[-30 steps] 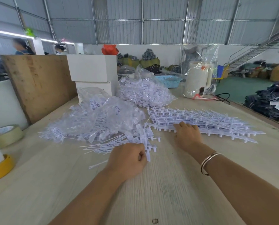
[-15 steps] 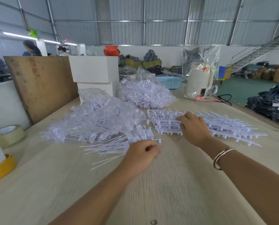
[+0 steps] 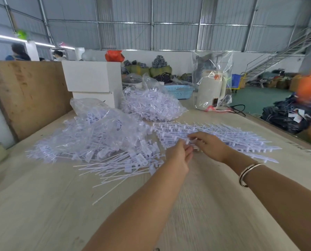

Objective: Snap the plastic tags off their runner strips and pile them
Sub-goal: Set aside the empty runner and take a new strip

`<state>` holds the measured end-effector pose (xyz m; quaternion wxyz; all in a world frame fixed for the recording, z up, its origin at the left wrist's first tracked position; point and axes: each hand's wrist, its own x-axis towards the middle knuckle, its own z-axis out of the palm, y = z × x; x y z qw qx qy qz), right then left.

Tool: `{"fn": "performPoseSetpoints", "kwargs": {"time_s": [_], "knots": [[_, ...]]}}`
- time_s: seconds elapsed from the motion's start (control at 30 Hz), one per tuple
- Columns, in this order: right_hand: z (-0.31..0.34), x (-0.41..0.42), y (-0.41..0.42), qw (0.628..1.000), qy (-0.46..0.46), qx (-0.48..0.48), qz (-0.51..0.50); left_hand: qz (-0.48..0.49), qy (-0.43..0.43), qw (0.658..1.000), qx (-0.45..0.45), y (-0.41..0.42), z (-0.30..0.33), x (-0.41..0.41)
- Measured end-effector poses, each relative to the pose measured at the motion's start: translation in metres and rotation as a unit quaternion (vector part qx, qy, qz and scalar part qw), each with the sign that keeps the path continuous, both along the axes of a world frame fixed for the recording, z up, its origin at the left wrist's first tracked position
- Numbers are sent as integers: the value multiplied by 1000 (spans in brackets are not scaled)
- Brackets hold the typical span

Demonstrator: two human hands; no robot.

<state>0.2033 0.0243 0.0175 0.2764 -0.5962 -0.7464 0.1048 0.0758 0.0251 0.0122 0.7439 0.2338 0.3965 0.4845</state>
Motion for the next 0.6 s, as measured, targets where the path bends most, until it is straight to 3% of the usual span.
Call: {"fn": "performPoseSetpoints", "kwargs": {"time_s": [0.13,0.23,0.4,0.6], "knots": [[2,-6,7,999,-1,-40,1,26,-33,999,-6,2,4,0],[5,-9,13,997,70,-38,-21,11,-14,1000,11,0,7,1],[9,4,17,984,93,-122,-88,63,99,991,69,-5,1,3],[9,21,17,975,13,-190,-115,166,242,943,159,-16,1,-27]]}}
